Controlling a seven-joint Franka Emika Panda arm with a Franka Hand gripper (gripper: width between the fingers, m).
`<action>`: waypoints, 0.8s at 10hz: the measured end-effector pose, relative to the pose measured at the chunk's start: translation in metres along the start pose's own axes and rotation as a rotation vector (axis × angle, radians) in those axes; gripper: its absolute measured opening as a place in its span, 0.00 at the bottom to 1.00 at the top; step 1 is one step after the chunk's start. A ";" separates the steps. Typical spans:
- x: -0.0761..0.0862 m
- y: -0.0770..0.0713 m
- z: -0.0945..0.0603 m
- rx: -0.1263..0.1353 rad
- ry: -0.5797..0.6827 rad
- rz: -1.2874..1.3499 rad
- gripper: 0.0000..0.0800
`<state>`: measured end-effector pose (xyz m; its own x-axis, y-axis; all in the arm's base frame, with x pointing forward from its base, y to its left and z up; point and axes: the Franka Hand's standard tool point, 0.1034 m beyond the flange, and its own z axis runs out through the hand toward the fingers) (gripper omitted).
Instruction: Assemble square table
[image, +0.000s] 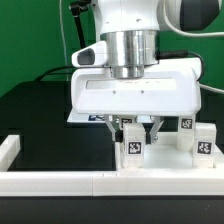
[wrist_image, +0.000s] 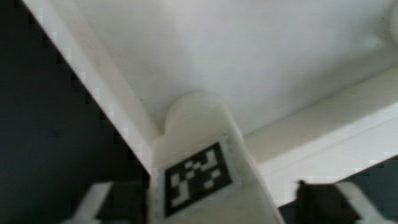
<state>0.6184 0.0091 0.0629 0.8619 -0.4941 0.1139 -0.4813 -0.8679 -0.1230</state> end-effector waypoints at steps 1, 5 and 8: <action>0.000 0.000 0.000 0.000 0.001 0.063 0.36; 0.001 -0.001 0.000 0.001 0.001 0.327 0.36; 0.002 -0.006 0.002 -0.030 -0.031 0.933 0.36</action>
Offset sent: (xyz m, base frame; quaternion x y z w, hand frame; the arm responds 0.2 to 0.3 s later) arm 0.0000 0.0000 0.0000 0.0000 0.0000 0.1938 0.9810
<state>0.6238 0.0132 0.0621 0.1284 -0.9907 -0.0447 -0.9846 -0.1220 -0.1253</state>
